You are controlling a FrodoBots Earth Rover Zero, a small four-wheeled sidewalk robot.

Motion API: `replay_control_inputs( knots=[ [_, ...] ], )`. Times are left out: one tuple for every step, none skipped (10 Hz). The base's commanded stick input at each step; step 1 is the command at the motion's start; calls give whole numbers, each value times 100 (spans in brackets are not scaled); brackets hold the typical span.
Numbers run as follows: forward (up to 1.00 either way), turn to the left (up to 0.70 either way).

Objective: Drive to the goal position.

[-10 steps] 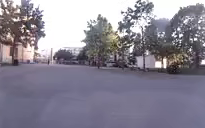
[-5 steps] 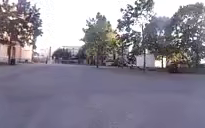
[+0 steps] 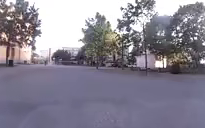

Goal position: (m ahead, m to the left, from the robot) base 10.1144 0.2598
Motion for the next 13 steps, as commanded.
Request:
replay_control_inputs(
  knots=[
    [70,35],
    [70,35],
    [70,35],
    [70,35],
    [70,35],
    [70,35],
    [70,35],
    [70,35],
    [70,35],
    [70,35],
    [70,35],
    [70,35],
    [70,35]
  ],
)
